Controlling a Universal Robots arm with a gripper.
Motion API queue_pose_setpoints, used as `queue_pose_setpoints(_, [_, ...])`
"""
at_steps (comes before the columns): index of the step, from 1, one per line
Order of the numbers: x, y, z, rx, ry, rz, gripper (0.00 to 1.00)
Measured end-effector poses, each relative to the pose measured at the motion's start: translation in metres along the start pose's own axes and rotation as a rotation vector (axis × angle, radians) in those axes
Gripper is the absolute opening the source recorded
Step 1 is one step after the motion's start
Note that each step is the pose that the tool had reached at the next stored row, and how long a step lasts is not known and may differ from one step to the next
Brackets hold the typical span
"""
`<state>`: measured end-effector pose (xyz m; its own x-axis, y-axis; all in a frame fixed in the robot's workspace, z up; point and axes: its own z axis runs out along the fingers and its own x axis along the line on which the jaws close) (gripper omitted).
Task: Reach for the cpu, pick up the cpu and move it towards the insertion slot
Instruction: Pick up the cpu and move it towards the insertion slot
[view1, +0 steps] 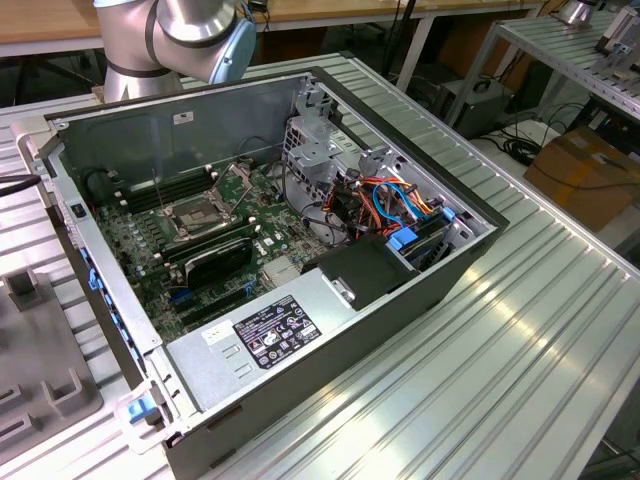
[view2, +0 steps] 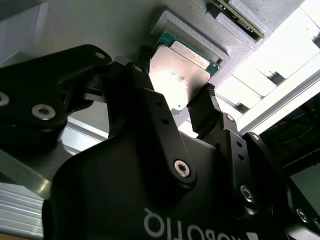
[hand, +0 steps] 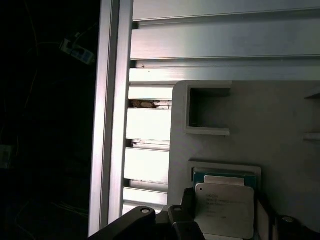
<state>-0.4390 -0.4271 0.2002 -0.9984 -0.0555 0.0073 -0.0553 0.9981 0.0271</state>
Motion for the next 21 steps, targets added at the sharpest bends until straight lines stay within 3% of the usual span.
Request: queue_pose_setpoints(21, [0.0001, 0.0002, -0.0057, 0.0001, 0.0000, 0.000, 0.55])
